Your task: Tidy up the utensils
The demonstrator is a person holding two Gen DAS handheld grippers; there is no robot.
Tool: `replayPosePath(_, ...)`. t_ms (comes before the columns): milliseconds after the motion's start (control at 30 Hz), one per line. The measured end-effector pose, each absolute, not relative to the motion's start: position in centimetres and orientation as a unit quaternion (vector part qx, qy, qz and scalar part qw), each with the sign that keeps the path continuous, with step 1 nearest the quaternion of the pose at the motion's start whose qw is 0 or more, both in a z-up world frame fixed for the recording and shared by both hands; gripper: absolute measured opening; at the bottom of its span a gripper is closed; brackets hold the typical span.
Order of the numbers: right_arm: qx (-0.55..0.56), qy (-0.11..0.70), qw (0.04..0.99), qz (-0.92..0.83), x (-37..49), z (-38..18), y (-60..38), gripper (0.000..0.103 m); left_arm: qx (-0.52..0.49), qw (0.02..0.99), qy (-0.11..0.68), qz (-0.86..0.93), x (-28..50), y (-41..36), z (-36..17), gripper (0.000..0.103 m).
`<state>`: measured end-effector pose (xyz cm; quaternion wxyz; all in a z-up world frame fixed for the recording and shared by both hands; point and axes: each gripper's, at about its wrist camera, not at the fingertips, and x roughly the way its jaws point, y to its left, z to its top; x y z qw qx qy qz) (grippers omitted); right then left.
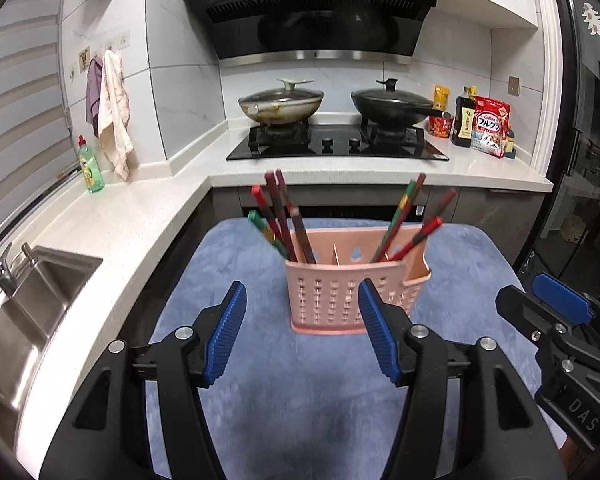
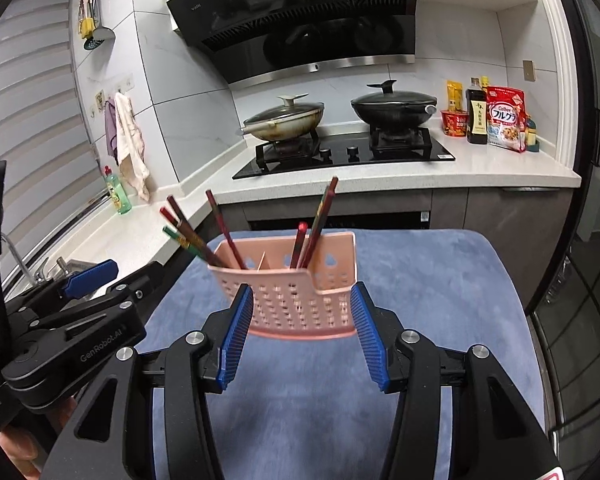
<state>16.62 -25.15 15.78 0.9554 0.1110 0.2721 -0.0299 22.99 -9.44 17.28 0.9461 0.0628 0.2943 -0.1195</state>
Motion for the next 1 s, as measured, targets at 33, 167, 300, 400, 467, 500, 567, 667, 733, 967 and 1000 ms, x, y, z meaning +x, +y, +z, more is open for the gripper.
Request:
replayPosePath(33,0.112,0.274,0.955,-0.031,16.4,15.6,-25.1,0.052,0.061,0.945,0.298,-0.121,22.7,-9.3,17.0,0.057)
replayPosePath(167,0.107,0.281,0.953,-0.038,15.3,14.5,-24.7,0.052,0.061,0.943,0.306,-0.12,21.5,-9.0,15.7,0.06)
replayPosePath(300,0.107,0.292,0.95,-0.041,14.6,13.3,-24.5,0.052,0.064,0.939,0.317,-0.115,20.8,-8.6,14.5,0.061)
replayPosePath(400,0.106,0.298,0.948,-0.042,14.3,12.7,-24.3,0.052,0.06,0.937,0.326,-0.115,20.6,-8.3,13.8,0.064)
replayPosePath(467,0.105,0.299,0.947,-0.041,14.1,12.5,-24.2,0.052,0.059,0.936,0.329,-0.113,20.4,-8.2,13.4,0.067)
replayPosePath(500,0.105,0.299,0.947,-0.041,14.1,12.5,-24.2,0.053,0.06,0.935,0.33,-0.113,20.3,-8.2,13.2,0.068)
replayPosePath(567,0.1,0.297,0.949,-0.045,13.9,12.6,-24.0,0.057,0.059,0.935,0.332,-0.114,20.2,-8.1,13.0,0.069)
replayPosePath(667,0.087,0.295,0.95,-0.052,13.9,12.6,-23.5,0.06,0.058,0.935,0.333,-0.111,20.1,-8.0,12.8,0.074)
replayPosePath(733,0.079,0.294,0.951,-0.054,14.0,12.5,-23.3,0.063,0.057,0.934,0.334,-0.109,20.1,-7.9,12.7,0.074)
replayPosePath(967,0.069,0.294,0.951,-0.063,14.1,12.2,-23.0,0.078,0.055,0.935,0.336,-0.102,20.4,-7.6,12.4,0.084)
replayPosePath(1000,0.069,0.294,0.951,-0.064,14.2,12.2,-23.1,0.079,0.055,0.934,0.337,-0.102,20.4,-7.6,12.3,0.085)
